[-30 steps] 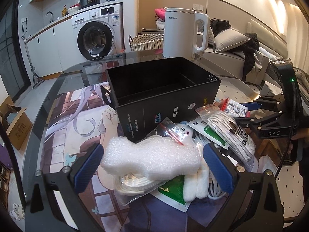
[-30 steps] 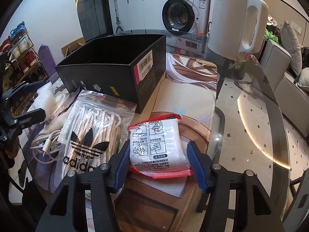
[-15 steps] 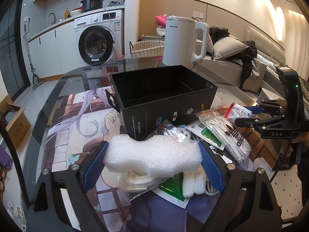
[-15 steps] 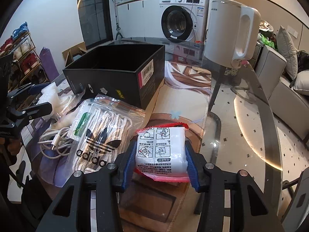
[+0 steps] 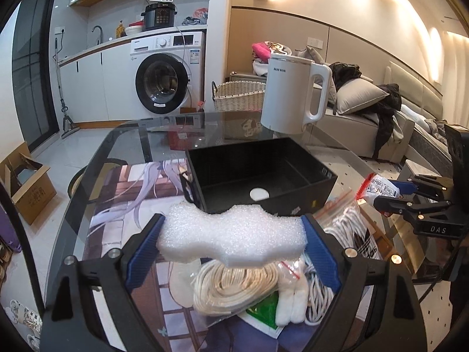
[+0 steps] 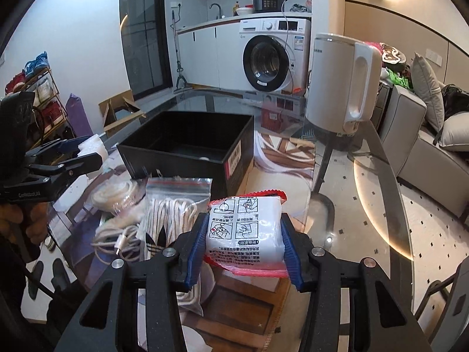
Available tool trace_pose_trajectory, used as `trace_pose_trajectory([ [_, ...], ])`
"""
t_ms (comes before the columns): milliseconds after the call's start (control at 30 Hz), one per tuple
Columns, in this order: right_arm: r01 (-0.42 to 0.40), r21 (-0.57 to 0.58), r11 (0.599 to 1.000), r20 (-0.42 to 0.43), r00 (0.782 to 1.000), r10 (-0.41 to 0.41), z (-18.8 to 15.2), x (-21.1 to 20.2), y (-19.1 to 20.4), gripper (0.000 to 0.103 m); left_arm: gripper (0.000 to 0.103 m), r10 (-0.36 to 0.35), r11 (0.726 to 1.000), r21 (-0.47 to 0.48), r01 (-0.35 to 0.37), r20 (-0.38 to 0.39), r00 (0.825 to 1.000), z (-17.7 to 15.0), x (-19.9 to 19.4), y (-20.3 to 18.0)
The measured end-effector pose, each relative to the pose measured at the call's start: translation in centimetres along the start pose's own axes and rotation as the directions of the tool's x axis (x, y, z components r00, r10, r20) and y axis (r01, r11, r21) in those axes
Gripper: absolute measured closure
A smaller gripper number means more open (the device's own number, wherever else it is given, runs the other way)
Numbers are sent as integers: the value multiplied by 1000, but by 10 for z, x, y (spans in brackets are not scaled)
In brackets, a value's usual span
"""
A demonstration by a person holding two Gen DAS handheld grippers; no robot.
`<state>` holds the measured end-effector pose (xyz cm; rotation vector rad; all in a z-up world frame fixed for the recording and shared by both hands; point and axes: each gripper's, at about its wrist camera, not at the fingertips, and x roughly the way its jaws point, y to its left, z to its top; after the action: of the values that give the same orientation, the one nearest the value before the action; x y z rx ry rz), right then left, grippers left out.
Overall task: Organize soft objects
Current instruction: 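Carry the foam with the left tool into the black box while the right tool carries the packet there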
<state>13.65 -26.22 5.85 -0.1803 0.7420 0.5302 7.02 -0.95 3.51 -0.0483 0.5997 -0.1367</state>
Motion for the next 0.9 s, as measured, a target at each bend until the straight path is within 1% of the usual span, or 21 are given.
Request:
trace_pose_trajectory([
  [167, -3, 21, 1000, 39, 999, 2, 12, -6, 1, 55, 13, 9, 1000, 13, -10, 21, 1000, 11, 3, -5],
  [367, -32, 22, 999, 84, 996, 30, 32, -6, 13, 55, 13, 36, 999, 11, -36, 35, 999, 24, 13, -9],
  [600, -51, 13, 999, 97, 994, 49, 54, 12, 31, 55, 13, 70, 997, -26, -69, 45, 997, 38, 26, -5],
  [900, -49, 22, 999, 102, 994, 46, 78, 34, 37, 55, 13, 105, 993, -53, -104, 34, 994, 47, 49, 4],
])
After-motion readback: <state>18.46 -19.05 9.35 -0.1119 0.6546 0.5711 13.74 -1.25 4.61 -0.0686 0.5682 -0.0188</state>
